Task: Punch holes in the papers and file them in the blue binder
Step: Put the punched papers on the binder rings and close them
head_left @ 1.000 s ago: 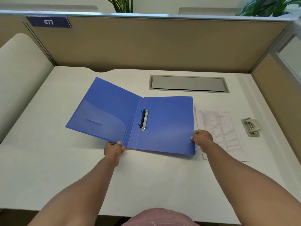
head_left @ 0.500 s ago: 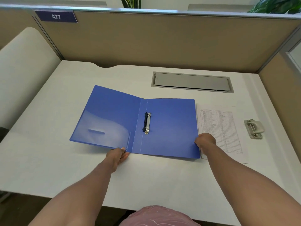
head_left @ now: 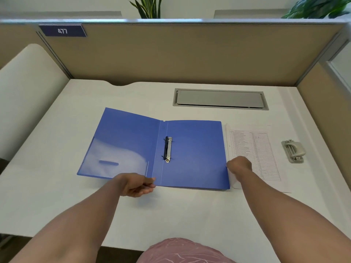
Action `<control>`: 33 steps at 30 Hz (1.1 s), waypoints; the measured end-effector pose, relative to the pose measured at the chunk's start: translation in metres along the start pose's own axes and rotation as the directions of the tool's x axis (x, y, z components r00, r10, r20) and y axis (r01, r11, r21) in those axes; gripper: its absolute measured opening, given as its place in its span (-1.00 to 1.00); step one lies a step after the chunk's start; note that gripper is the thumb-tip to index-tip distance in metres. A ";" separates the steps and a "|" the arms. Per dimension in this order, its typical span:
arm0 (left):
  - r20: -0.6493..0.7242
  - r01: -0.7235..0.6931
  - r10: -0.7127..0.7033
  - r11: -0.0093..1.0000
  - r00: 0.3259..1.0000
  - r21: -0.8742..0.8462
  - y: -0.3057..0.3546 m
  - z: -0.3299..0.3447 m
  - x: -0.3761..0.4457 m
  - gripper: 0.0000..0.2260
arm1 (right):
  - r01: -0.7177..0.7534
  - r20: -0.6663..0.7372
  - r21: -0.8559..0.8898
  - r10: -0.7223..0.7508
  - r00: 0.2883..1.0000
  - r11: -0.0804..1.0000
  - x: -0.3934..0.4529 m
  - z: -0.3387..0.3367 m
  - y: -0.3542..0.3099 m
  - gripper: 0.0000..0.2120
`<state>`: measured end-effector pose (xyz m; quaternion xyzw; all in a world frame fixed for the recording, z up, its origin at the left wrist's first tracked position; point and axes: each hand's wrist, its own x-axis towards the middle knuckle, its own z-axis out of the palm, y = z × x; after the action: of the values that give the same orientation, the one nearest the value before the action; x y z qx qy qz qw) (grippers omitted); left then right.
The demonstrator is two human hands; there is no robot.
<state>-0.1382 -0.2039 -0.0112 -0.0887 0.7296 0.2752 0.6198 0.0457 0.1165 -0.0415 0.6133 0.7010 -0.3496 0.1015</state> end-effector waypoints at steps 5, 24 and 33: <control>0.048 -0.166 0.162 0.982 0.986 0.096 0.056 0.028 0.008 -0.67 | -0.034 -0.036 0.043 0.035 0.999 0.999 0.010 -0.019 0.007 -0.91; 0.107 -0.341 0.332 0.937 0.937 0.078 0.174 0.216 0.029 -0.76 | -0.178 -0.170 0.134 0.200 0.965 0.975 0.046 -0.084 0.076 -0.75; 0.005 -0.314 0.316 0.940 0.949 0.131 0.175 0.252 0.044 -0.72 | -0.220 -0.213 -0.019 0.211 0.954 0.975 0.048 -0.094 0.105 -0.62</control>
<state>-0.0145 0.0801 -0.0223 0.0675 0.7558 0.3216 0.5664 0.1595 0.2122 -0.0386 0.7172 0.6439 -0.2548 0.0776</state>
